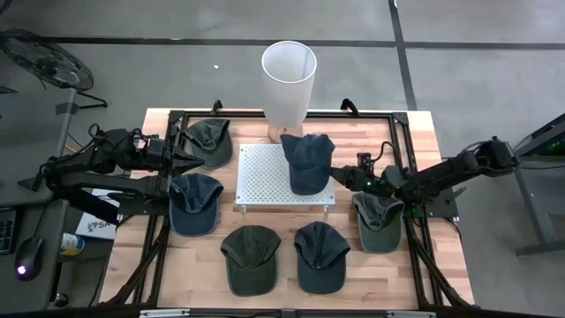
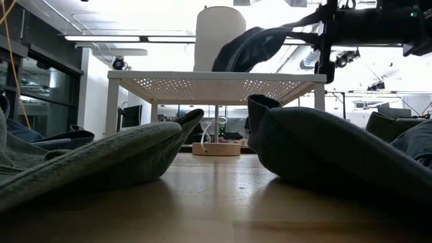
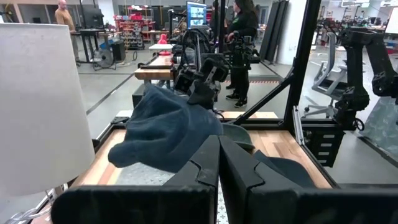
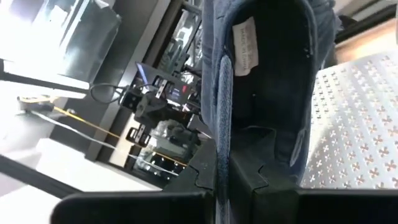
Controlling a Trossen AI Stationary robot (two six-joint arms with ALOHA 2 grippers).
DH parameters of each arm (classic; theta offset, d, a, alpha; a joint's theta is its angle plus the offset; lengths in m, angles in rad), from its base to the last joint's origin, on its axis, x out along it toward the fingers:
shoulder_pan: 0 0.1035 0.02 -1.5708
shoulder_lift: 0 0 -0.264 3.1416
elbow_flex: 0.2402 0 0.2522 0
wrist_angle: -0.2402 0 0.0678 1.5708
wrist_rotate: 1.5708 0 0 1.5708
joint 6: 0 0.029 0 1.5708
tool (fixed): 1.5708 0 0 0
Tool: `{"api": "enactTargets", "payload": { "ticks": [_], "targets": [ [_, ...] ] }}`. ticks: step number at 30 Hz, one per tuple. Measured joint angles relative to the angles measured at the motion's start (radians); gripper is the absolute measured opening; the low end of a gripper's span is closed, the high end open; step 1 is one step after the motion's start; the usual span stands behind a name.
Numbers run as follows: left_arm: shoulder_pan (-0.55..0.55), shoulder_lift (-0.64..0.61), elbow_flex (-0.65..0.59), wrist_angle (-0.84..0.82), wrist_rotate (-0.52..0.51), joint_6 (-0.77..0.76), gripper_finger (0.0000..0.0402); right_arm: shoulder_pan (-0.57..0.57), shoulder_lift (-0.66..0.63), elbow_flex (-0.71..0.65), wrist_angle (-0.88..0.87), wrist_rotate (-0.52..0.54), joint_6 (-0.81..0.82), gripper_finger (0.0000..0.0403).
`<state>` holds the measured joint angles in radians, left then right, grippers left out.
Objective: Pick & Place hat
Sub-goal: Put the top right blue cap on the shelf
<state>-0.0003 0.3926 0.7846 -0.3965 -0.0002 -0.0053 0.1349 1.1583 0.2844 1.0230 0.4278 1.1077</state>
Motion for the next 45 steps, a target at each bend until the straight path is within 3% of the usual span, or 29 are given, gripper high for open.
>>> {"api": "enactTargets", "payload": {
  "ticks": [10,27,45],
  "targets": [
    [0.000,0.000,0.000,0.000,0.000,0.000,0.0003,0.005,-0.001,-0.001,-0.125,0.048,0.187,0.0014],
    [0.000,0.000,0.000,0.000,0.000,0.000,0.0003,0.016,-0.086,-0.002,-0.354,0.055,0.208,0.0024],
    [0.000,0.000,0.000,0.000,0.000,0.000,0.0003,0.017,-0.212,-0.006,-0.596,-0.028,0.215,0.0135]
  ]
}}
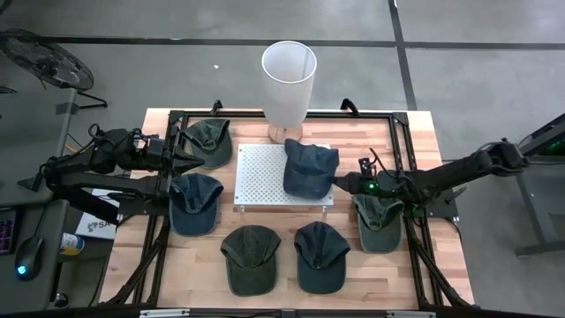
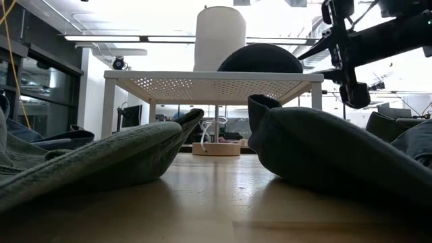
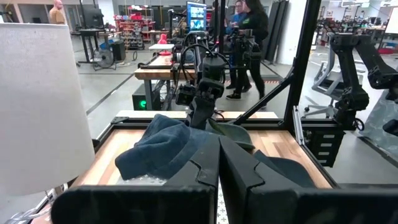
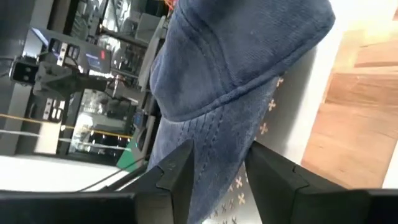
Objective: Pick & Place hat
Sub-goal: Put the top right blue cap on the shelf
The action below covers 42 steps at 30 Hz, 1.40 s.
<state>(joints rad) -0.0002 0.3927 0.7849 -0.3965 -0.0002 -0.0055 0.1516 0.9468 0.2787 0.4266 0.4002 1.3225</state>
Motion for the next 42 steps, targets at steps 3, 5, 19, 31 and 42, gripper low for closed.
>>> {"api": "enactTargets", "payload": {
  "ticks": [3,5,19,31,42],
  "targets": [
    [0.000,0.000,0.000,0.000,0.000,0.000,0.0003,0.000,-0.024,0.000,-0.029,-0.031,-0.010,0.0143],
    [0.000,0.000,0.000,0.000,0.000,0.000,0.0003,0.000,-0.035,0.000,-0.039,-0.055,-0.014,0.0146],
    [0.000,0.000,0.000,0.000,0.000,0.000,0.0003,-0.002,-0.113,0.002,-0.134,-0.111,-0.090,0.0146],
    [0.000,0.000,0.000,0.000,0.000,0.000,0.0003,-0.002,-0.118,0.002,-0.132,-0.093,-0.082,0.0105],
    [0.000,0.000,0.000,0.000,0.000,0.000,0.0003,-0.002,-0.117,0.002,-0.121,-0.049,-0.066,0.0008]
  ]
}}
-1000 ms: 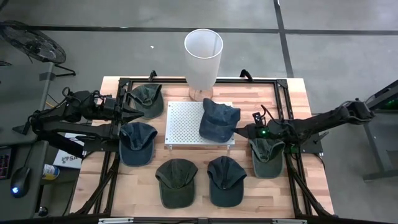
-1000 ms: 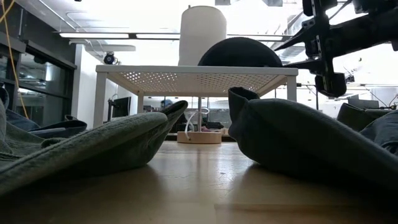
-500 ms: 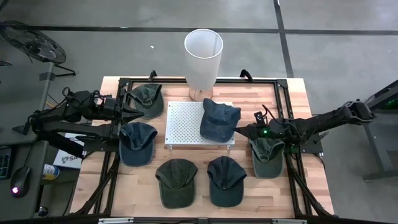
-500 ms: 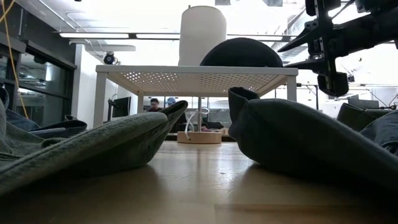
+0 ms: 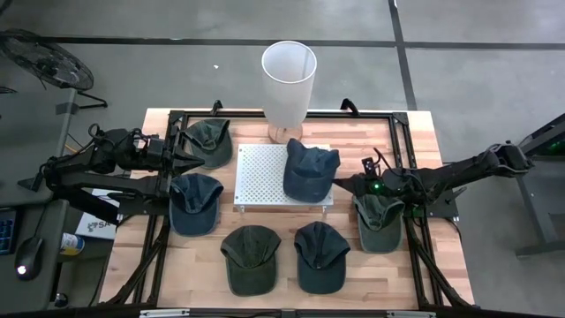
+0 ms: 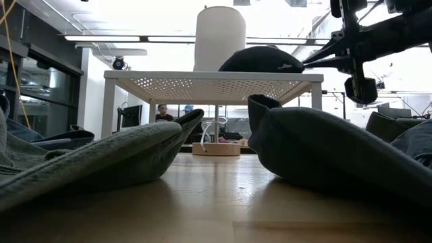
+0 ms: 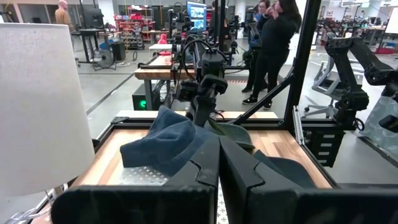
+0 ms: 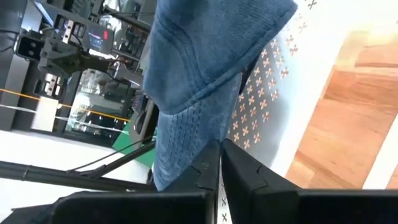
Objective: Pick & Place hat
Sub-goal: Put the top right blue cap on the shelf
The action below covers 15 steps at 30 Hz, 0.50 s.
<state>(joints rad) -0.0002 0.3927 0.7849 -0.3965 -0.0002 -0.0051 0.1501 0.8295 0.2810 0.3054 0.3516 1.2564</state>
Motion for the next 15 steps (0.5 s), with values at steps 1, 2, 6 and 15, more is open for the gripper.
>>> {"api": "enactTargets", "payload": {
  "ticks": [1,2,6,15],
  "targets": [
    [0.000,0.000,0.000,0.000,0.000,0.000,0.0003,0.000,0.000,0.000,0.003,0.003,0.000,0.0008],
    [0.000,0.000,0.000,0.000,0.000,0.000,0.0003,0.000,0.000,0.000,0.007,0.003,-0.001,0.0005],
    [0.000,0.000,0.000,0.000,0.000,0.000,0.0003,0.002,0.000,0.001,0.097,0.001,-0.063,0.0001],
    [0.000,0.000,0.000,0.000,0.000,0.000,0.0003,0.003,0.000,0.002,0.212,-0.078,-0.162,0.0000]
  ]
}}
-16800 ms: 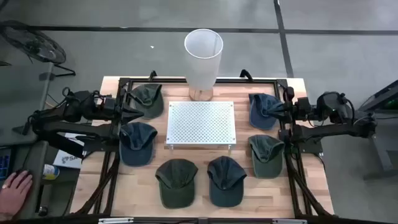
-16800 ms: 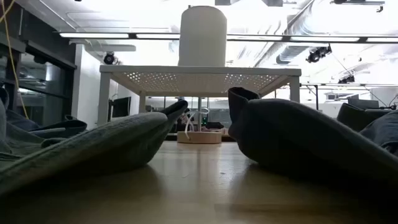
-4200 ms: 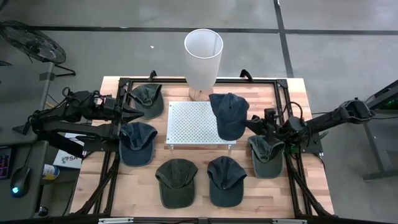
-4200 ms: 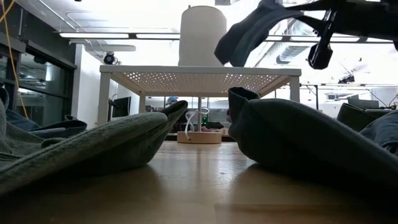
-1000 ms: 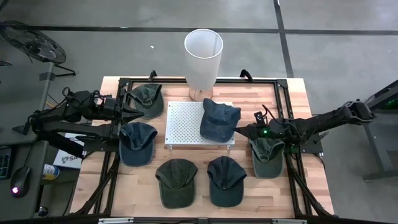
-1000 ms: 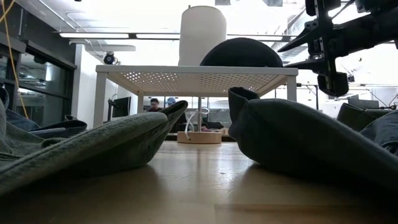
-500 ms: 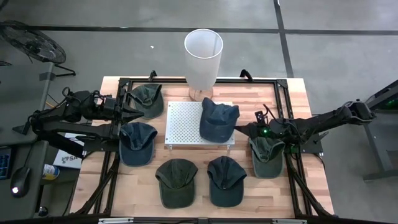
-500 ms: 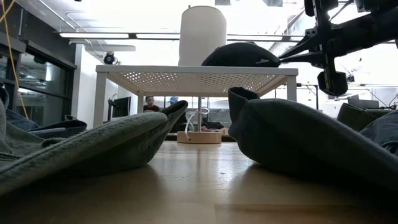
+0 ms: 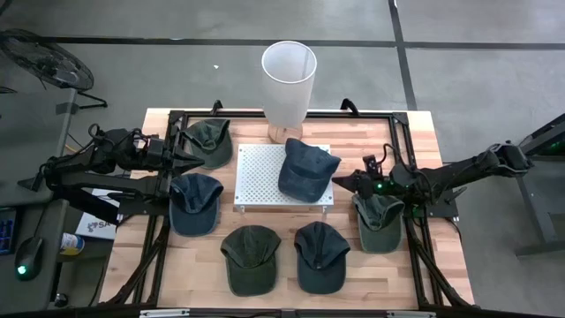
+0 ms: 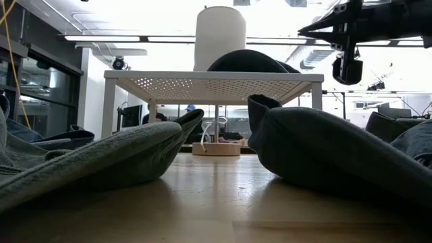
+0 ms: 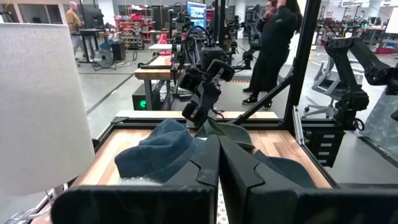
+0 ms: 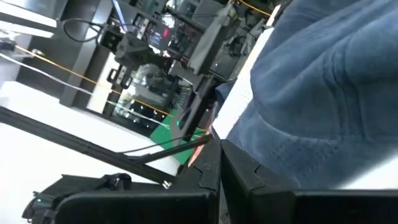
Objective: Pick & Place hat
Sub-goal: Put the top right blue cap on the shelf
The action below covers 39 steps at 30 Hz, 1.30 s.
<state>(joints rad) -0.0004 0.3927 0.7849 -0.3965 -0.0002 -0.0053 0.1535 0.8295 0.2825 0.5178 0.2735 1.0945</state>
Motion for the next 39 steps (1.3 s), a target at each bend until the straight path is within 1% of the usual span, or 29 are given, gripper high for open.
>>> {"api": "enactTargets", "payload": {
  "ticks": [5,11,13,16,19,23,26,29,34,39],
  "targets": [
    [0.000,0.000,0.000,0.000,0.000,0.000,0.0003,-0.001,0.000,0.000,-0.014,0.014,-0.021,0.0000],
    [0.000,0.000,0.000,0.000,0.000,0.000,0.0003,0.020,0.000,0.005,0.017,-0.064,-0.199,0.0000],
    [0.000,0.000,0.000,0.000,0.000,0.000,0.0003,0.027,0.001,0.046,-0.062,-0.079,-0.241,0.0000],
    [0.000,0.000,0.000,0.000,0.000,0.000,0.0003,0.039,0.005,0.180,-0.296,-0.078,-0.302,0.0000],
    [0.000,0.000,0.000,0.000,0.000,0.000,0.0003,0.062,0.039,0.361,-0.583,0.002,-0.388,0.0000],
    [0.000,0.000,0.000,0.000,0.000,0.001,0.0003,0.110,0.140,0.594,-0.895,0.148,-0.460,0.0000],
    [0.000,0.000,0.000,0.000,-0.023,0.067,0.0003,0.151,0.244,0.733,-1.027,0.205,-0.509,0.0000],
    [0.000,0.000,0.000,0.000,-0.065,0.109,0.0003,0.189,0.365,0.841,-1.093,0.210,-0.573,0.0000],
    [0.000,0.000,0.000,0.000,-0.069,0.106,0.0003,0.249,0.582,0.985,-1.156,0.206,-0.611,0.0000],
    [0.000,0.000,0.000,0.000,-0.070,0.106,0.0003,0.282,0.771,1.121,-1.234,0.177,-0.651,0.0005]
  ]
}}
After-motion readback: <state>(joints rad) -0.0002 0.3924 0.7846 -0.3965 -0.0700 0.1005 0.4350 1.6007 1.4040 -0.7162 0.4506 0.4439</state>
